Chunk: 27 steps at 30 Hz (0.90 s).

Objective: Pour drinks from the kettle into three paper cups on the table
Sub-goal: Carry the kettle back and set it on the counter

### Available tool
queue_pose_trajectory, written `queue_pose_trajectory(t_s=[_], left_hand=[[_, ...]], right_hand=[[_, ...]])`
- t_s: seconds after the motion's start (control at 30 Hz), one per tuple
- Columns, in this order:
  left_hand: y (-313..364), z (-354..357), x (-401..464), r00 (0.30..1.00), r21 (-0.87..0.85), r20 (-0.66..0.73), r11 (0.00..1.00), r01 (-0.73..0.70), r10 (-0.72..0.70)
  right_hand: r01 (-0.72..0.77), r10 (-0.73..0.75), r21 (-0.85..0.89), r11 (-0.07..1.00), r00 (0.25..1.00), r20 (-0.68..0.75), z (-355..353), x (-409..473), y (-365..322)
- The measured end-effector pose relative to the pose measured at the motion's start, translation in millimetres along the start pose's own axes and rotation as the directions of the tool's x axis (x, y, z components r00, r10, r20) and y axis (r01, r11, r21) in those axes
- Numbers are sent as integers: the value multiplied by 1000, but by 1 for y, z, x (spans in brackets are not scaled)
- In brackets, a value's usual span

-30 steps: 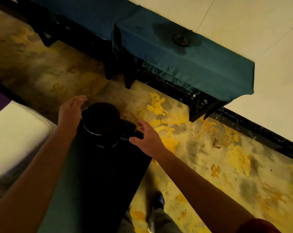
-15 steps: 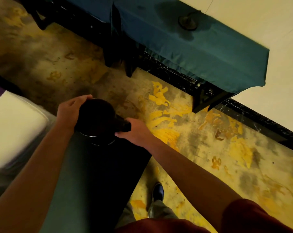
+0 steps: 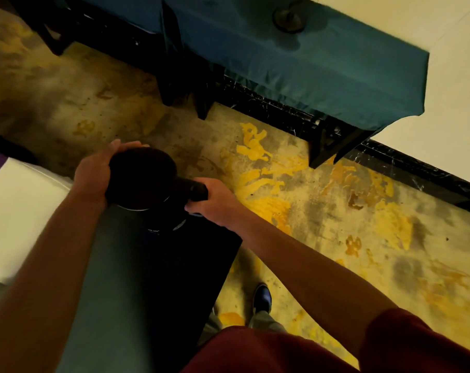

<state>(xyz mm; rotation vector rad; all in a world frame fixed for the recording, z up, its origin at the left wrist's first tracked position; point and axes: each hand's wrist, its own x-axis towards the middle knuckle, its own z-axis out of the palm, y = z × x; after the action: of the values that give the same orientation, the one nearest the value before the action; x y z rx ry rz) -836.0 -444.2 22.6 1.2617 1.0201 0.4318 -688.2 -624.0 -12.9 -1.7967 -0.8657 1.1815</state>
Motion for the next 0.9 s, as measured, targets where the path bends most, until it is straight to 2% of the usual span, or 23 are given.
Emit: queue_pose_trajectory(t_s=[0.1, 0.17, 0.27, 0.43, 0.53, 0.73, 0.9], left_hand=[[26, 21, -15, 996, 43, 23, 995, -90, 89], [47, 38, -24, 995, -6, 66, 997, -79, 79], [77, 62, -37, 986, -63, 146, 995, -72, 80], [113, 110, -64, 959, -86, 224, 984, -158, 174], [134, 141, -82, 931, -106, 288, 974, -199, 222], [169, 207, -122, 902, -223, 285, 938, -267, 325], [181, 258, -149, 889, -320, 257, 901, -292, 380]], right_hand=[[55, -49, 106, 993, 997, -64, -17, -24, -13], [109, -90, 162, 981, 989, -120, -30, -40, -25], [164, -127, 171, 972, 970, -208, -53, -64, -45], [274, -187, 233, 933, 923, -337, -99, -110, -64], [361, -253, 215, 908, 877, -408, -129, -142, -74], [458, -326, 232, 858, 835, -444, -192, -202, -82], [491, -360, 175, 853, 798, -483, -233, -235, -75]])
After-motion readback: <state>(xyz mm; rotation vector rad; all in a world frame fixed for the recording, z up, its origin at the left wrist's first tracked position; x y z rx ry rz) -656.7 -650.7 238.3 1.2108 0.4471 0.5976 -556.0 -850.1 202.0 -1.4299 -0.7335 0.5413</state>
